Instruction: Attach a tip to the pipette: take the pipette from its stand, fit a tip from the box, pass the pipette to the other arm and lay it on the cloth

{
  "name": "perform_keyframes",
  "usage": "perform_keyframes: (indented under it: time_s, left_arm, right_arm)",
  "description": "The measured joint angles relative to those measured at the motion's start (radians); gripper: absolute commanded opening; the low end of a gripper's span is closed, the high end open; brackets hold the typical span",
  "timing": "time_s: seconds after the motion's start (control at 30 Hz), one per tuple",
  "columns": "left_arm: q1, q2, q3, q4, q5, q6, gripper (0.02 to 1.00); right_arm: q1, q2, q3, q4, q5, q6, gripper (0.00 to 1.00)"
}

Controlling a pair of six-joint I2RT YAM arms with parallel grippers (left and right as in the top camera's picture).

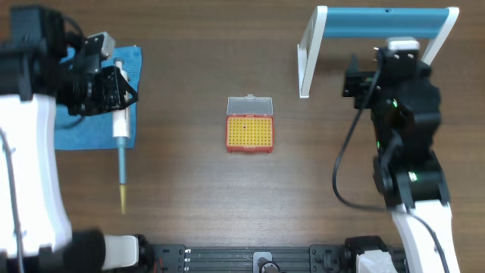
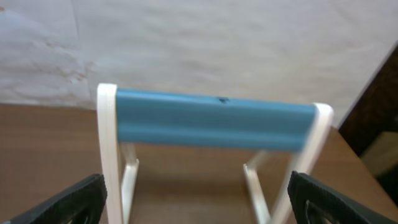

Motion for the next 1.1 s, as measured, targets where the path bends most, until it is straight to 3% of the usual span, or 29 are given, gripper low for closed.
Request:
perform_keyframes:
  time_s: [0.13, 0.27, 0.4, 0.43, 0.5, 0.53, 0.73, 1.1]
  left_arm:
    - [0.035, 0.278, 0.142, 0.005, -0.106, 0.14, 0.025]
    - [0.17, 0.408, 0.153, 0.09, -0.168, 0.217, 0.025]
    - [0.238, 0.486, 0.156, 0.217, -0.252, 0.274, 0.025]
    - [0.237, 0.5, 0.156, 0.264, -0.257, 0.284, 0.023]
    - [0.237, 0.534, 0.157, 0.34, -0.266, 0.309, 0.025]
    - [0.237, 0.562, 0.158, 0.386, -0.273, 0.329, 0.025]
    - [0.203, 0.698, 0.158, 0.581, -0.287, 0.351, 0.025]
    - [0.163, 0.858, 0.158, 0.729, -0.287, 0.226, 0.025]
  right_arm:
    - [0.0, -0.307, -0.003, -0.209, 0.072, -0.018, 0.961]
    - [0.001, -0.617, -0.111, -0.267, 0.087, -0.018, 0.958]
    - [0.001, -0.852, -0.455, -0.173, 0.098, -0.017, 0.958]
    - [0.001, -0.888, -0.586, 0.016, 0.104, -0.013, 0.961]
    - [0.001, -0.919, -0.839, 0.395, 0.109, -0.006, 0.963]
    - [0.001, -0.917, -0.924, 0.43, 0.109, -0.002, 0.963]
    - [0.001, -0.912, -0.948, 0.232, 0.165, 0.002, 0.963]
    - [0.001, -0.907, -0.948, 0.224, 0.169, 0.002, 0.963]
